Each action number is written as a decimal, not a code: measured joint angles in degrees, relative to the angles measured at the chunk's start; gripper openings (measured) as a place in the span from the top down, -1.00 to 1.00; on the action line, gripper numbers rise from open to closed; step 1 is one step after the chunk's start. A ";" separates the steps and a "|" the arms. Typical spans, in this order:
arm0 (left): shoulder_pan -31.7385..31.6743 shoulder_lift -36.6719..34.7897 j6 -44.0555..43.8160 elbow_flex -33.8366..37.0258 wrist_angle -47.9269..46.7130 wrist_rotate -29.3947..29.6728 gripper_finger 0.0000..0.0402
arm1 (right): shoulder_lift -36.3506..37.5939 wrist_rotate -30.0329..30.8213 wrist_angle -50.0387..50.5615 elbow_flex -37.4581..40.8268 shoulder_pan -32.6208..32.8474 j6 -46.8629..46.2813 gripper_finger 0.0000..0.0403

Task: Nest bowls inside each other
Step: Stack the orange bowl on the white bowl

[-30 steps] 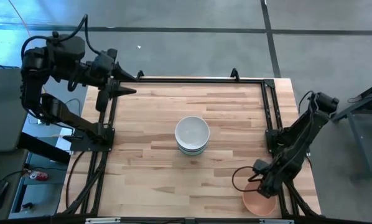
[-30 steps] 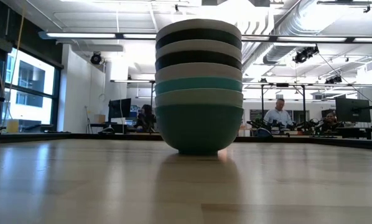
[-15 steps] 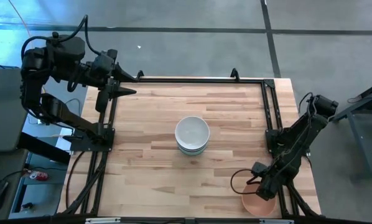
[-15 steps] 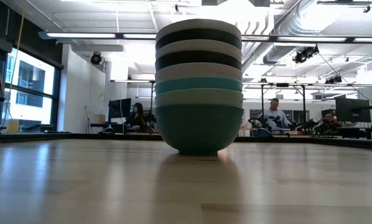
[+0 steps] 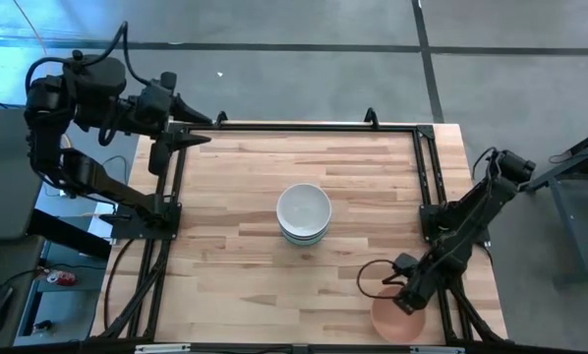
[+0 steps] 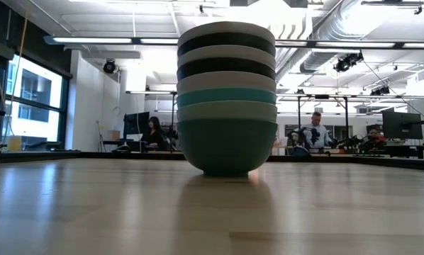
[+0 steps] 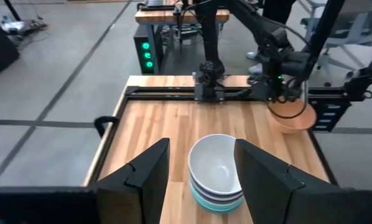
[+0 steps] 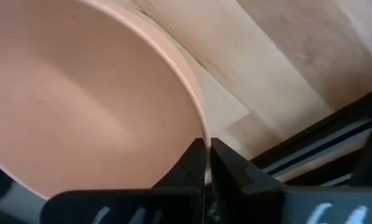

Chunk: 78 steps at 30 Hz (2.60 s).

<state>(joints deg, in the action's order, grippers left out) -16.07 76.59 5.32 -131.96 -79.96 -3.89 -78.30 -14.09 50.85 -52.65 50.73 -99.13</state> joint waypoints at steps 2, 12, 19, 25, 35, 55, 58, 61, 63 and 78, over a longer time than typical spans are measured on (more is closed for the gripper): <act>-0.05 -0.35 0.78 0.00 0.00 0.69 0.16 | 0.00 0.08 0.26 -1.35 -1.38 -1.23 0.99; -0.05 -2.90 4.59 0.00 -1.10 6.80 0.16 | 0.02 1.24 8.84 -12.19 -9.93 -2.59 1.00; -0.05 -4.64 7.33 0.00 -1.60 10.20 0.16 | 0.02 4.70 19.34 -25.35 -17.51 -0.89 1.00; -0.05 -5.46 9.85 0.00 -2.86 10.43 0.16 | -0.03 9.35 26.84 -36.45 -23.72 2.05 1.00; -0.05 -7.06 11.41 0.00 -4.76 10.61 0.16 | -0.11 7.03 33.05 -43.65 -34.23 8.84 1.00; -0.05 -8.80 8.36 0.00 -6.75 10.33 0.16 | -10.78 0.09 37.85 -55.18 -53.76 35.55 1.00; -0.05 -8.80 8.17 0.00 -7.53 10.29 0.16 | -14.55 0.08 39.27 -60.72 -55.96 39.92 1.00; -0.05 -8.80 7.50 0.00 -8.26 10.20 0.16 | -18.20 0.06 39.25 -66.15 -57.77 43.61 1.00; -0.05 -8.80 7.28 0.00 -8.96 10.22 0.16 | -20.39 0.02 39.05 -69.03 -58.68 45.54 1.00; -0.05 -14.27 5.78 5.69 -9.57 10.53 0.16 | -27.76 -1.40 39.17 -72.11 -60.51 50.56 1.00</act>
<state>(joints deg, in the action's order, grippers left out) -16.13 62.31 11.10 -126.27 -89.54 6.64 -106.06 -15.49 90.01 -124.77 -9.78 -48.57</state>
